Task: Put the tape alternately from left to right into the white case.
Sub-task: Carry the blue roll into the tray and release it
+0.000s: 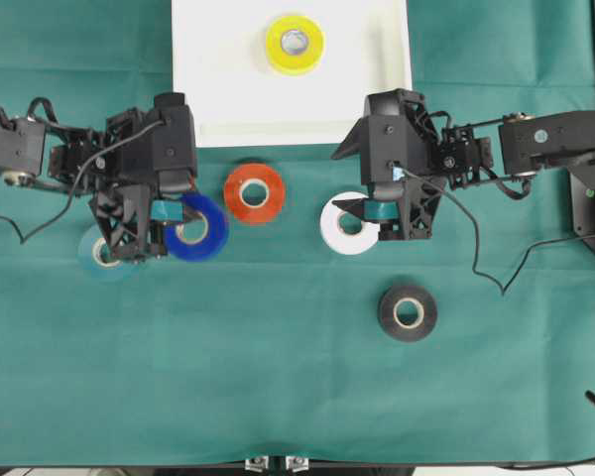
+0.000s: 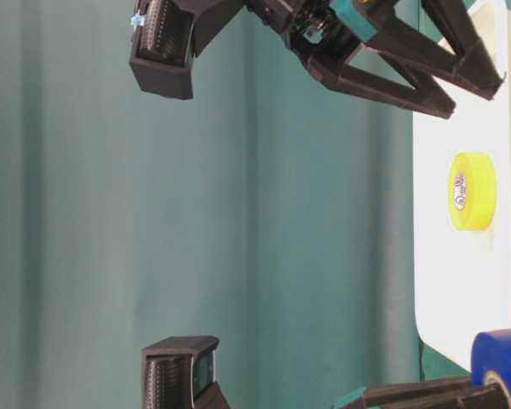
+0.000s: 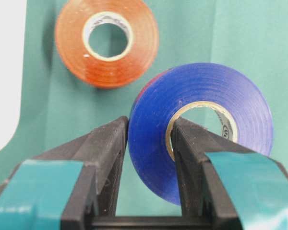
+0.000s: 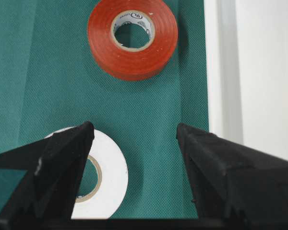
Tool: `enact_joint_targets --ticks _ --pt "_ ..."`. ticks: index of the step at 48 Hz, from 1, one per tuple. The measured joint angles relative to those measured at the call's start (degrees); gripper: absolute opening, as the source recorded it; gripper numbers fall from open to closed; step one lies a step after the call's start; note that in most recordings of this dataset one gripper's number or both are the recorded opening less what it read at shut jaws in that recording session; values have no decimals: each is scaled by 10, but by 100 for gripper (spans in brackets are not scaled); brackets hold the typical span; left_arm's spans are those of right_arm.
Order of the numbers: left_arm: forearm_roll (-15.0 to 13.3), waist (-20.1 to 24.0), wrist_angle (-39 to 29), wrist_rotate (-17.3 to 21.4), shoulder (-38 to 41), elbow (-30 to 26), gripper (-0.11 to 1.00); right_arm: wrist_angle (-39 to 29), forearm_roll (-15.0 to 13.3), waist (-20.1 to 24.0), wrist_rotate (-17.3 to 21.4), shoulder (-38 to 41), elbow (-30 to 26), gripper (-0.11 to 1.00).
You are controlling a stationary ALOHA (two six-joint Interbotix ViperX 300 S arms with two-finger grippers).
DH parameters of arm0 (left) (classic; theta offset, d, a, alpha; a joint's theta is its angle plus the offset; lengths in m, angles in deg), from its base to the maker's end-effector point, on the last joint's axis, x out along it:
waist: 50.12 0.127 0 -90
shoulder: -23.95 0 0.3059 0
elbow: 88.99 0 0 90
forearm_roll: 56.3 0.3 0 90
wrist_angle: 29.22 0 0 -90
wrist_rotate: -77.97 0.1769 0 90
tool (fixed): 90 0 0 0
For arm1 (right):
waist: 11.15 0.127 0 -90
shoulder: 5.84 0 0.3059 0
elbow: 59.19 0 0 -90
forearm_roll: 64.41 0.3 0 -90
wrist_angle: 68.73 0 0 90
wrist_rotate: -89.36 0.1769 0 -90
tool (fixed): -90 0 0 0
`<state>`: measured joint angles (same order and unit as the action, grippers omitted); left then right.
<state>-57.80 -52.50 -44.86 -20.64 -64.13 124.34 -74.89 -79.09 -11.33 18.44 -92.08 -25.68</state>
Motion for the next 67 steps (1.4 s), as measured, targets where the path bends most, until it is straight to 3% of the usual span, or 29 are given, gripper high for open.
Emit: enact_joint_targets --ticks 13,29,38,64,67 --pt "0 44 -3 32 1 -12 -3 0 -1 1 0 0 0 77" --pt "1 141 1 150 36 -37 -3 13 -1 0 0 0 0 77" --pt "1 176 10 184 69 -60 -3 16 -1 1 0 0 0 77" --pt "1 213 30 254 123 -106 -3 16 -1 1 1 6 0 77" --pt "1 213 30 258 123 -106 2 17 0 0 1 6 0 77"
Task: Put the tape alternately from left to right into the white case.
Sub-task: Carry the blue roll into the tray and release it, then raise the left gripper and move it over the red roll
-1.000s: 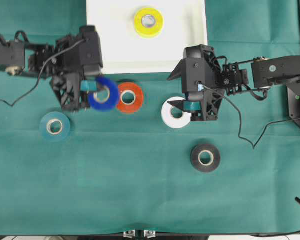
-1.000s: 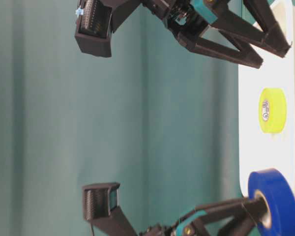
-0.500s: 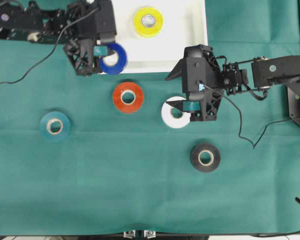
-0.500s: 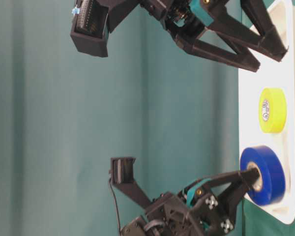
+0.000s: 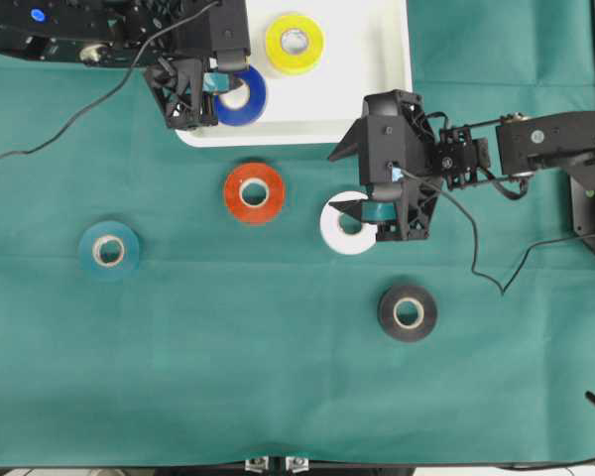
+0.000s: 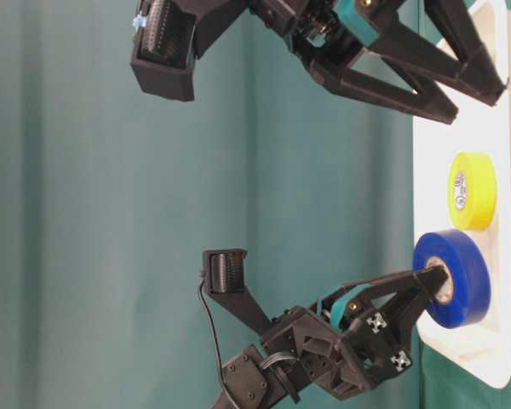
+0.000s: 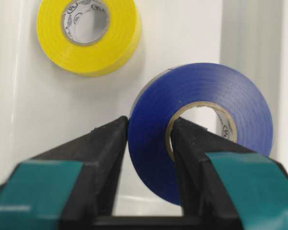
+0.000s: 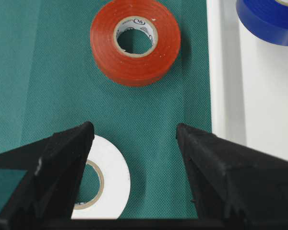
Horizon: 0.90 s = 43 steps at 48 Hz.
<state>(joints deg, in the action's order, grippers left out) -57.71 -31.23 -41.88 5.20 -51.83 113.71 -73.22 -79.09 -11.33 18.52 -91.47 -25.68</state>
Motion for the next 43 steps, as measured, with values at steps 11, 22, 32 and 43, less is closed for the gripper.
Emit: enact_joint_targets --ticks 11,22,32,43 --pt "0 4 10 0 0 1 58 0 0 0 -1 3 0 77" --pt "0 4 11 1 1 1 93 0 -1 0 0 7 0 77" --pt "0 4 11 1 1 2 93 0 -1 0 0 7 1 77" --pt "0 2 7 0 0 3 93 0 0 1 -1 7 0 77"
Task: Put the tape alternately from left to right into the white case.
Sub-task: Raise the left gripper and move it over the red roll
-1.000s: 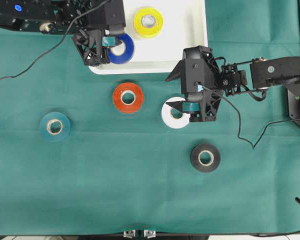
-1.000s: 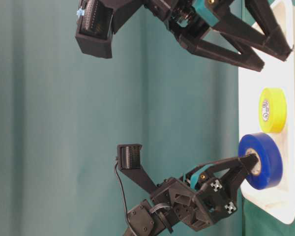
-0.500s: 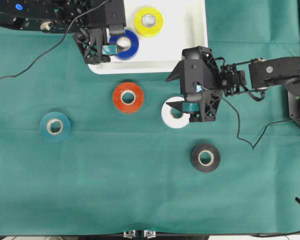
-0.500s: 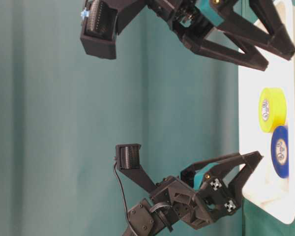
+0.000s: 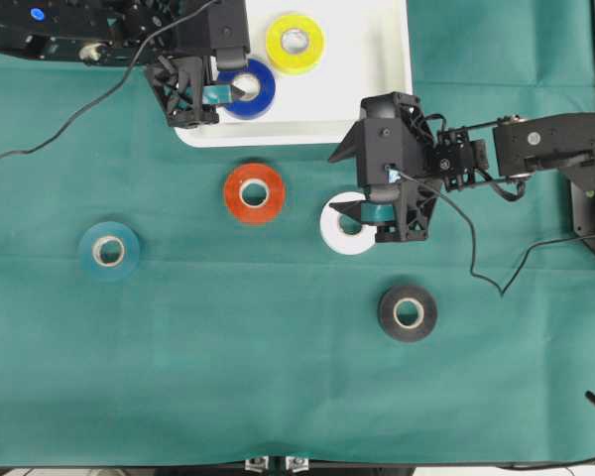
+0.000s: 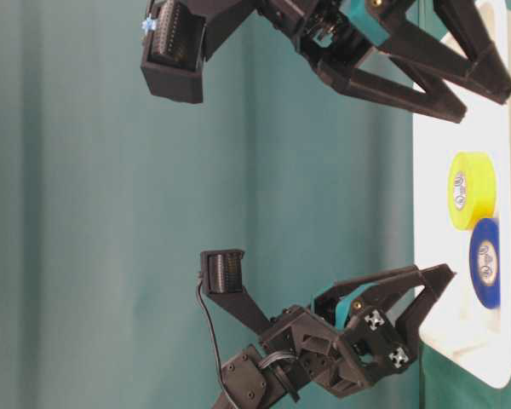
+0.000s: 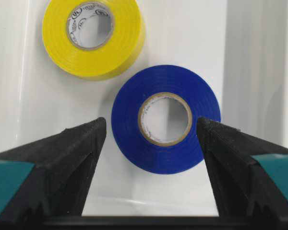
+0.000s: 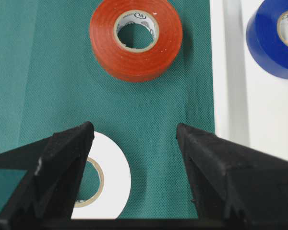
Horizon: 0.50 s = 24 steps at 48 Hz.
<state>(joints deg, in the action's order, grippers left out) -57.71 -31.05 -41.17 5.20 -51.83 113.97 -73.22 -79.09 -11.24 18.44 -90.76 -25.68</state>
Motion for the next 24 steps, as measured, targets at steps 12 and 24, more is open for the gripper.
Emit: enact_joint_targets --ticks 12,24 --pt "0 -30 -20 -1 -37 14 93 -1 -1 -1 0 1 1 77" --pt "0 -71 -21 -9 -66 34 92 -1 -1 -1 1 1 1 77"
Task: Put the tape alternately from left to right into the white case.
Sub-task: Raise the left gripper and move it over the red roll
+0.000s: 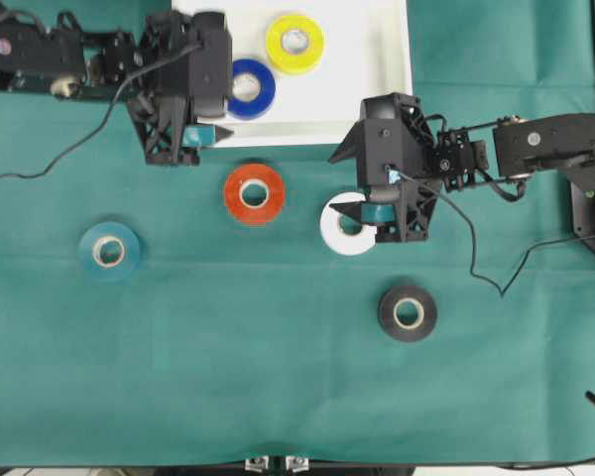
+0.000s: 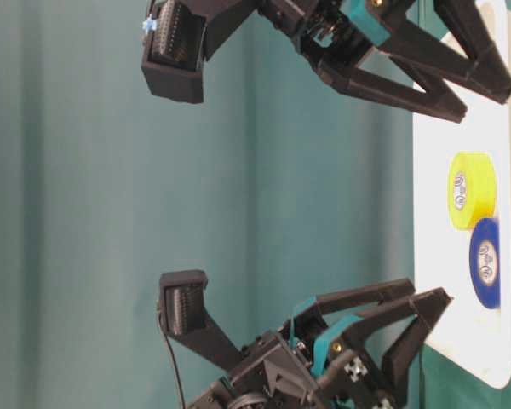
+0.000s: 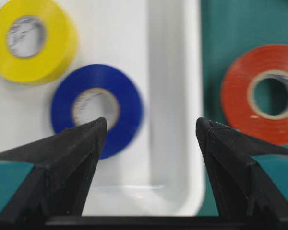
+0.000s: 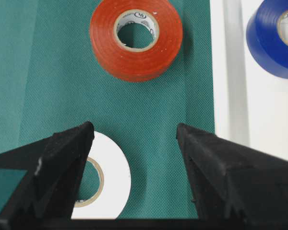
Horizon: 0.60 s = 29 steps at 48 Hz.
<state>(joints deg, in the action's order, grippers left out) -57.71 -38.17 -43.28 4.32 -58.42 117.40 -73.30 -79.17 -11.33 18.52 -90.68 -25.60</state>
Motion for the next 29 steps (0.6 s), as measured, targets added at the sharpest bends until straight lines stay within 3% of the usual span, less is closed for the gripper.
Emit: enact_joint_targets --ticks 16,29 --pt "0 -48 0 -43 -4 15 92 0 0 1 0 -1 0 77" --pt "0 -53 0 -50 -11 25 92 -1 1 0 0 -1 0 77"
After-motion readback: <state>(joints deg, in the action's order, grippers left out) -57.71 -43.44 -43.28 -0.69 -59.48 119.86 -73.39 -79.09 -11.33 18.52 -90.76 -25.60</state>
